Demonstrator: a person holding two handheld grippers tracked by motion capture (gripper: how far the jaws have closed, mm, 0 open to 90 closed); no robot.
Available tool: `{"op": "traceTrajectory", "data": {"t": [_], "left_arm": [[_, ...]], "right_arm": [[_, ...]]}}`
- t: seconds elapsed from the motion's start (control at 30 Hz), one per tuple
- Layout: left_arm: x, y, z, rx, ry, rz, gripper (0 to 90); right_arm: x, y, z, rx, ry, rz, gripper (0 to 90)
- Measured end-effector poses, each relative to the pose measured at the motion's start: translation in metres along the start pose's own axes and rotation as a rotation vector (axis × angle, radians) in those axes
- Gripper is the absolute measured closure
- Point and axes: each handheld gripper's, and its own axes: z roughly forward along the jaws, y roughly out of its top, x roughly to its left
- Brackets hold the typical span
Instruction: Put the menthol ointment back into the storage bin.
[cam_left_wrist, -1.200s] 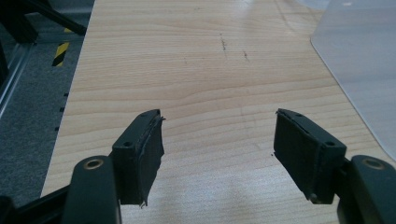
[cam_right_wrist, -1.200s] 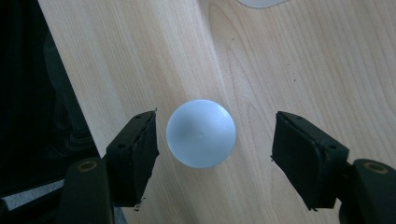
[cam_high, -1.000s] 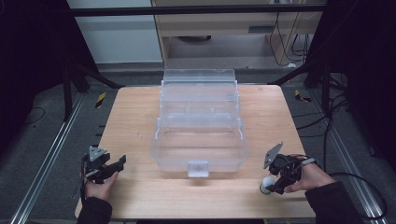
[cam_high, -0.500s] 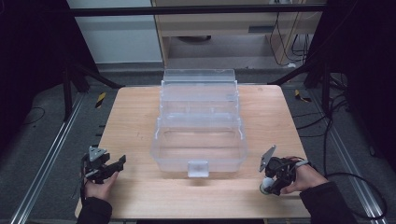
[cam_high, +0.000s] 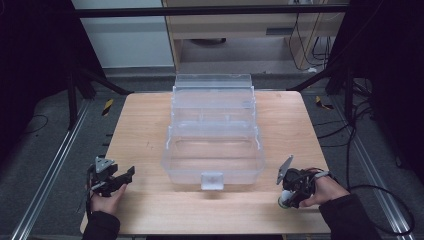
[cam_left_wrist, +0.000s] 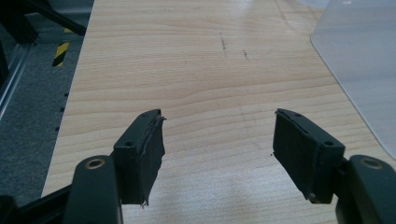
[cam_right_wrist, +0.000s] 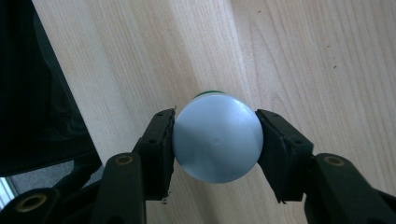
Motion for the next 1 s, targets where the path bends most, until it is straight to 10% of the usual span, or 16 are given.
{"op": "traceTrajectory", "data": {"t": [1.0], "left_arm": [[-0.001, 0.0, 0.003, 0.015, 0.0, 0.005, 33.6]], "right_arm": [[-0.007, 0.014, -0.033, -0.078, -0.019, 0.093, 50.1]]}}
